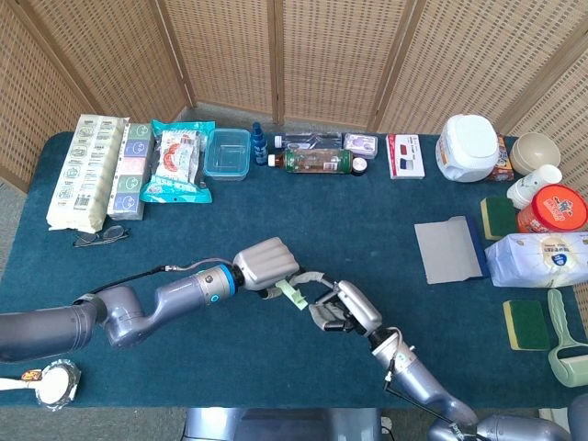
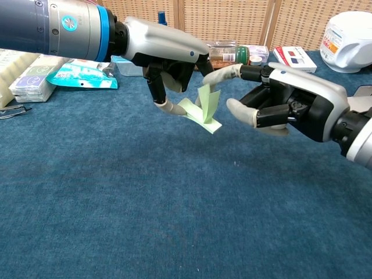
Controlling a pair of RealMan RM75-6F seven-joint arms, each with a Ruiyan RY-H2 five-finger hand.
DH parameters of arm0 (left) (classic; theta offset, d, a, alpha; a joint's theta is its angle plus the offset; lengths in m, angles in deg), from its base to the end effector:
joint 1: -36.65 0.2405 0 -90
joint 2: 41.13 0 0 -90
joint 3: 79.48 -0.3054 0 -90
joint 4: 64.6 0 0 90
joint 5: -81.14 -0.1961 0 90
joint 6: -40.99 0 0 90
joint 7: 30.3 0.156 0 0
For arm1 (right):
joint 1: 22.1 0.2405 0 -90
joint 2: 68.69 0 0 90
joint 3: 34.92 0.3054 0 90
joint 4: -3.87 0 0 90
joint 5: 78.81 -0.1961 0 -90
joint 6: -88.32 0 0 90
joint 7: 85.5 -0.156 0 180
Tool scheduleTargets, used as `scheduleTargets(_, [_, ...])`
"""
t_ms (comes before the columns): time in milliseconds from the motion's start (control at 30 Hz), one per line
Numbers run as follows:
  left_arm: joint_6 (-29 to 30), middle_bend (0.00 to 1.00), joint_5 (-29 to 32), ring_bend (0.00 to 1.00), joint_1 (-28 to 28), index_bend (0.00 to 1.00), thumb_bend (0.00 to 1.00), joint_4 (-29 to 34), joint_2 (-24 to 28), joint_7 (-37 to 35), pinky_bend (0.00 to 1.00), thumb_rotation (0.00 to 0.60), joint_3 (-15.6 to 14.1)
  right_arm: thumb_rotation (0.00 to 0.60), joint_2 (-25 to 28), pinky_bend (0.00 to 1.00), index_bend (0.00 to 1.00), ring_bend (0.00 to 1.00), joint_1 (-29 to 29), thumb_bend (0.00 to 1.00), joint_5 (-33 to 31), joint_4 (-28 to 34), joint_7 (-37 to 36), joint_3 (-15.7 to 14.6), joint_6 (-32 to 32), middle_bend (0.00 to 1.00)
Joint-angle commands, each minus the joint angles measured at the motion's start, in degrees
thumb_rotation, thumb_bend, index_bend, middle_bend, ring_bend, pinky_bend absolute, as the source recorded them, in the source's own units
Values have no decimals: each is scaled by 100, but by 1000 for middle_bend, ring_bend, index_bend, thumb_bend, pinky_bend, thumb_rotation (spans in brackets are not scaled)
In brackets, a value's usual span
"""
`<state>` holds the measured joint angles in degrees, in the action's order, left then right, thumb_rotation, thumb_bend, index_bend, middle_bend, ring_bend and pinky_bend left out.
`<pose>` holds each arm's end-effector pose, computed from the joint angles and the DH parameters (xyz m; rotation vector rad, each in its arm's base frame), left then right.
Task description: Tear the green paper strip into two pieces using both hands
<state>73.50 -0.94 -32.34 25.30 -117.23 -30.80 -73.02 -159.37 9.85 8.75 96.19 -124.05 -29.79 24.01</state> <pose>-0.0263 0.4014 0.0098 -2.5607 -0.5618 -0.8718 -0.1661 -0.2963 -0.0132 1.5597 -1.8936 1.6782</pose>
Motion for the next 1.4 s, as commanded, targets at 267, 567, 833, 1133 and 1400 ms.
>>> scheduleTargets(267, [27,1000,10,1000,-2,687,460,-6,11,-32,1000,600,18,557,26,968,215,1000,70,563,-13,18,-31,-17,139,938])
scheduleTargets(567, [8,1000,50,1000,-7,686,460,-49,-51,-30,1000,600,4,556,-34,967,223,1000,131,564,-3,81,72,-20,197,938])
scheduleTargets(833, [25,1000,70,1000,3,686,460,-103,-60,-51,1000,600,7,557,-13,967,247,1000,108,563,-28,105,116,-34,168,938])
scheduleTargets(1133, [27,1000,62,1000,2,685,460,-107,-50,-53,1000,600,3,557,-4,967,267,1000,77,563,-40,70,80,-54,138,938])
scheduleTargets(1400, [32,1000,74,1000,-6,684,460,-119,-59,-30,1000,600,13,556,15,967,277,1000,64,564,-34,79,70,-64,122,938])
